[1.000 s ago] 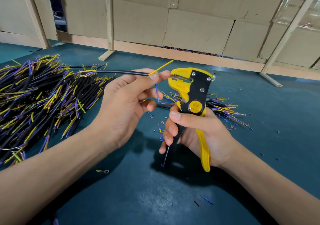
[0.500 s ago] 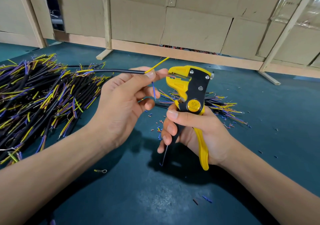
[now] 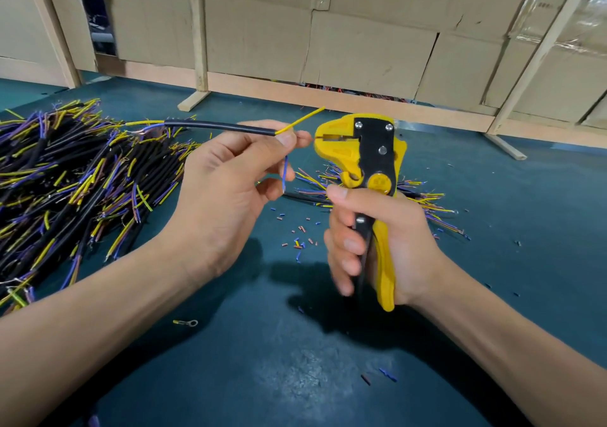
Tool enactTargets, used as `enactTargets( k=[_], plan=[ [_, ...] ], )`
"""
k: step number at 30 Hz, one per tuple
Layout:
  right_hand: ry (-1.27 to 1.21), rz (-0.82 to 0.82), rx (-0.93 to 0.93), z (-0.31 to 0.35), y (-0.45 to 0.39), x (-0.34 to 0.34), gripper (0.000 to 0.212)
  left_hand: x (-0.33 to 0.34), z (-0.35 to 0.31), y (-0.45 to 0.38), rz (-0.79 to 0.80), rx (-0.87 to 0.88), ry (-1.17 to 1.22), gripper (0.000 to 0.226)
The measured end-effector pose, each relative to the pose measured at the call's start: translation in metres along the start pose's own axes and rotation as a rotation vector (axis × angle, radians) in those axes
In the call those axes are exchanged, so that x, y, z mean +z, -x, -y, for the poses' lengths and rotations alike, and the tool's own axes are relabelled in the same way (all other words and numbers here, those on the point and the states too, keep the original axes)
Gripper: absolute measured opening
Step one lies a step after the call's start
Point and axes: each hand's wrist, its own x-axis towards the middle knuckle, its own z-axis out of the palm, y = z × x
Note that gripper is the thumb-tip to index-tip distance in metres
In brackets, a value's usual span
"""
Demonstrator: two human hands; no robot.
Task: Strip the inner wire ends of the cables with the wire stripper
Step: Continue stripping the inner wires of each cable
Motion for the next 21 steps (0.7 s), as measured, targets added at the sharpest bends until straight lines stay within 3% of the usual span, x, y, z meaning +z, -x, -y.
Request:
enactTargets(
  k=[4,9,21],
  plan=[
    [-0.109,0.145,-0.014,0.002,0.000,-0.003,0.020,-0.003,-0.002,-0.002,-0.066,-0.003,0.049,0.014],
    [-0.089,0.173,-0.016,0.001,0.001,-0.004,0.018,-0.007,-0.003,-0.008,-0.111,-0.102,0.186,0.005],
    [-0.100,0.239,0.020,-0.010,0.002,0.005,0.016,-0.009,0.000,-0.007,-0.053,-0.233,0.369,0.012]
  ],
)
